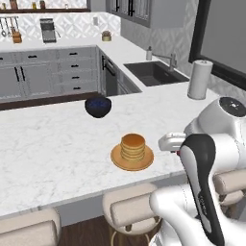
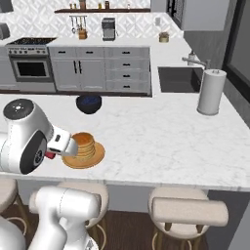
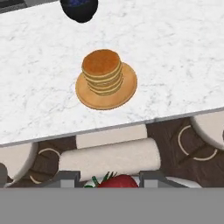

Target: Take the strawberry from the fridge and place it on top of the pancake, located on the dining counter.

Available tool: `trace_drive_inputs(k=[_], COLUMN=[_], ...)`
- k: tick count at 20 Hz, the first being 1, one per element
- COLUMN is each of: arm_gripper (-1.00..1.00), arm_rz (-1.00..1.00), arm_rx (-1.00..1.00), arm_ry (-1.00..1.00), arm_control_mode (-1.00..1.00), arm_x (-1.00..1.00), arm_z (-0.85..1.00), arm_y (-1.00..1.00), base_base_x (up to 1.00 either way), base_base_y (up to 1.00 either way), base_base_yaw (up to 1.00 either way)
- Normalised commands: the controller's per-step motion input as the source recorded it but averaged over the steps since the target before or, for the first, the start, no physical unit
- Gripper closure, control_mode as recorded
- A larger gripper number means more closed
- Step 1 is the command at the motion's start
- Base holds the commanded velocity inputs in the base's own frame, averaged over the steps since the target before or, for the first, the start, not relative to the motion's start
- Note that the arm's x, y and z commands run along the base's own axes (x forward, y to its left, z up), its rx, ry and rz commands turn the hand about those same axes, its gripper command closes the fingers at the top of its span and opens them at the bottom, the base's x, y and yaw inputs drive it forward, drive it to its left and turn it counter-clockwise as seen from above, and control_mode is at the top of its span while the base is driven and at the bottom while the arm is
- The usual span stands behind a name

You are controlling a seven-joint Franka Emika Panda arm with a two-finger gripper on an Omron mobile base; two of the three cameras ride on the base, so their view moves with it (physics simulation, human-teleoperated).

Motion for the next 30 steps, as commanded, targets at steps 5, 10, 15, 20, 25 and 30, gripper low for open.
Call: trace_drive_inputs(k=[5,10,15,20,25,30], arm_gripper=[1.0,1.0,1.0,1.0,1.0,1.0], arm_rz=[0.26,0.06,0.01,0.07,0.08,0.02], arm_rx=[0.0,-0.02,-0.03,0.0,-0.01,-0.09], arm_ry=[0.06,0.35,0.4,0.21,0.09,0.01], arm_control_mode=[-1.0,-1.0,-1.0,-1.0,-1.0,-1.0], arm_x=[0.8,1.0,1.0,1.0,0.9,0.53], arm_z=[0.0,0.0,-0.2,-0.43,-0.53,-0.45], arm_y=[-0.02,0.07,0.1,0.16,0.14,0.13], base_base_x=[0.18,0.0,0.0,0.0,0.0,0.0], base_base_y=[0.0,0.0,0.0,0.0,0.0,0.0], base_base_yaw=[0.09,0.0,0.0,0.0,0.0,0.0])
